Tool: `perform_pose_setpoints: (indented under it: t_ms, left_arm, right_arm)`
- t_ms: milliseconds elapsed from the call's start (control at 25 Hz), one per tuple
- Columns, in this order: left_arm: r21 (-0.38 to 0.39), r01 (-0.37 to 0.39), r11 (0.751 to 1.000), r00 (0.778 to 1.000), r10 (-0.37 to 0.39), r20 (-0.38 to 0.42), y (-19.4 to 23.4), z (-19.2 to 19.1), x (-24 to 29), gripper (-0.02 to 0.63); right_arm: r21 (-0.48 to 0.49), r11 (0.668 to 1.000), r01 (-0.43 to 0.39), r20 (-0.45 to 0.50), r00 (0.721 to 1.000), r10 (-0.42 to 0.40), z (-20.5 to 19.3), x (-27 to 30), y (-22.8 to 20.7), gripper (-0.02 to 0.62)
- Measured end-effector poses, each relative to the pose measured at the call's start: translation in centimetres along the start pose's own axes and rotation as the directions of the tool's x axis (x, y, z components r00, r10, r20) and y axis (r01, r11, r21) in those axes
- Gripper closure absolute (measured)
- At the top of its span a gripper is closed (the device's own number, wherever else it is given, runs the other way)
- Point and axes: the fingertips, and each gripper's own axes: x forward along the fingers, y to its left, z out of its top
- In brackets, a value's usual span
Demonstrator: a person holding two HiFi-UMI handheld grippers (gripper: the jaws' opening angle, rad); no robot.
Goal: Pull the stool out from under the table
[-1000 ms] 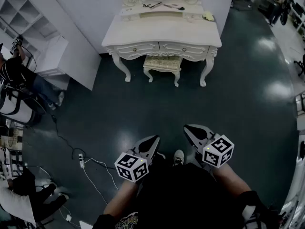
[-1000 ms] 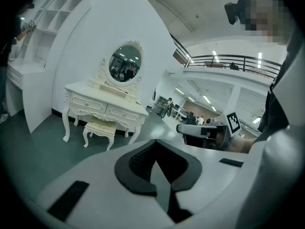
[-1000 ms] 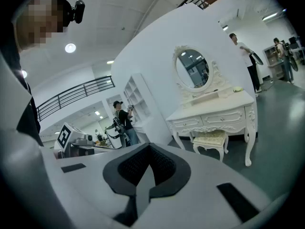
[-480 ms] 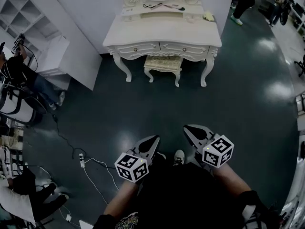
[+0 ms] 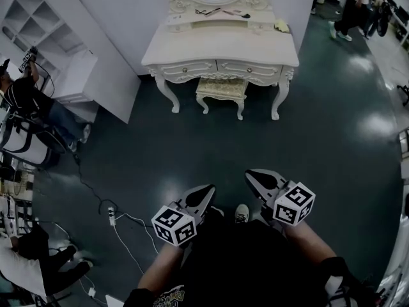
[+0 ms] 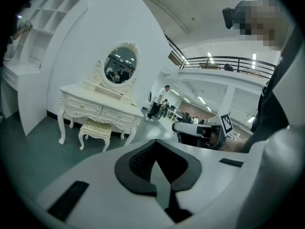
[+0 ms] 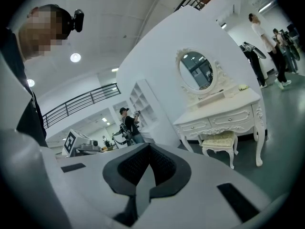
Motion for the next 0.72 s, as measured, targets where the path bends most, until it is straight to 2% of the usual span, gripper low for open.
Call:
perform_pose_setpoints:
  t_ms: [320, 720]
  left_arm:
    - [-0.016, 0.068, 0.998, 0.997, -0.067, 0.044, -1.6, 1.1, 0.6, 0.598]
    - [0.018, -0.015, 1.0, 0.996, 0.013, 0.085, -0.5, 2.9, 1.8, 0.598]
  right_arm:
    - [-0.023, 0.998, -0.057, 0.069, 0.996, 0.058, 2.0, -1.0, 0.6, 0.566]
    - [-0.043, 0.998, -0.052, 0.035, 0.998, 0.054, 2.8, -0.8, -1.5, 0.568]
